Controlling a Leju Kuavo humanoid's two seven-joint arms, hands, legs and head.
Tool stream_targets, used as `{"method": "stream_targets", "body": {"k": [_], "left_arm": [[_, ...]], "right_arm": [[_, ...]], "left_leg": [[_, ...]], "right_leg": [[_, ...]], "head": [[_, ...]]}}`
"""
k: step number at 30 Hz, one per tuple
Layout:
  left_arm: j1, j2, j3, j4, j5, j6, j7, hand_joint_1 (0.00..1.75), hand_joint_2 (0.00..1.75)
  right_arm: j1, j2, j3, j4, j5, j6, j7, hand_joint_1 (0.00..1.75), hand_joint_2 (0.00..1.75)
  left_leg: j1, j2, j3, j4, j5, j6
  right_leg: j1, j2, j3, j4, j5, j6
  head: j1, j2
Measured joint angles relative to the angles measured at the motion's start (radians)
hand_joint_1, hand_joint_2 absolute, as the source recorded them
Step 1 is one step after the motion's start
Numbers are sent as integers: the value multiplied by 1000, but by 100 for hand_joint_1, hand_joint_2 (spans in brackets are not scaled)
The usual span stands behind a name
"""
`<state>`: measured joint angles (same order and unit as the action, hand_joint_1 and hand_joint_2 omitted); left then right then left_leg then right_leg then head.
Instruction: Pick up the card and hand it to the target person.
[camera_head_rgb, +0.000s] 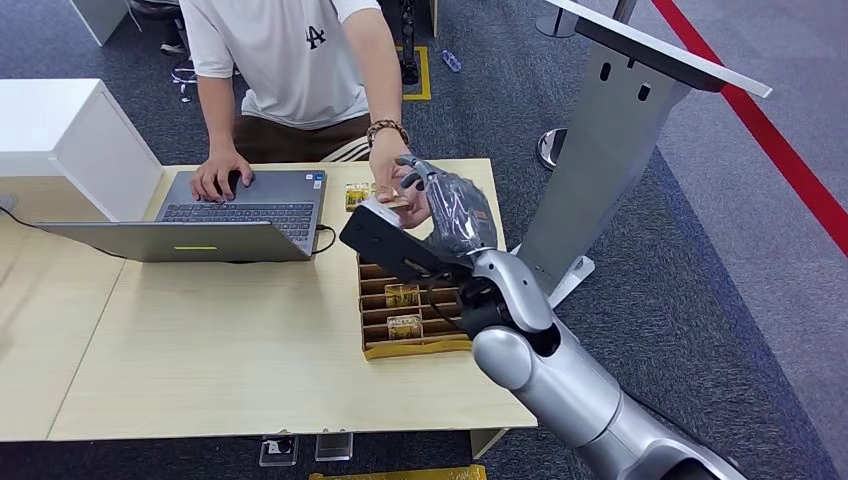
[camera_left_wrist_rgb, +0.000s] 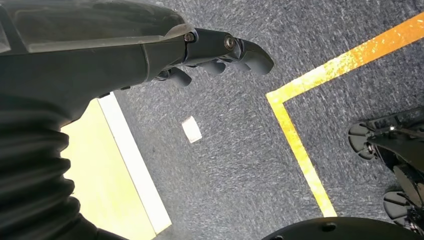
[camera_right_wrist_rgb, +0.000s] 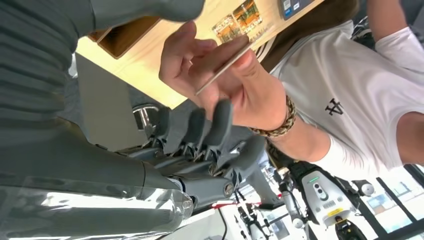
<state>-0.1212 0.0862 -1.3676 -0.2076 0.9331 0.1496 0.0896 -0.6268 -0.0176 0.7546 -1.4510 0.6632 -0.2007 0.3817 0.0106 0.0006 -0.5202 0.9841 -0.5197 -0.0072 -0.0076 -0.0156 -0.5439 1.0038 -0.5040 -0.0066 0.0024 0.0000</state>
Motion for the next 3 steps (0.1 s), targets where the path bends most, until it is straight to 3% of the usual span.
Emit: {"method": "stream_targets", "body": {"k": [3], "left_arm": [[0, 0, 1, 0, 0, 2, -1, 0, 0]], "right_arm": [[7, -3, -4, -2, -57, 5, -42, 0, 175]], "left_leg": [[0, 0, 0, 0, 0, 0]], "right_leg": [[0, 0, 0, 0, 0, 0]], "head": [[0, 0]]}}
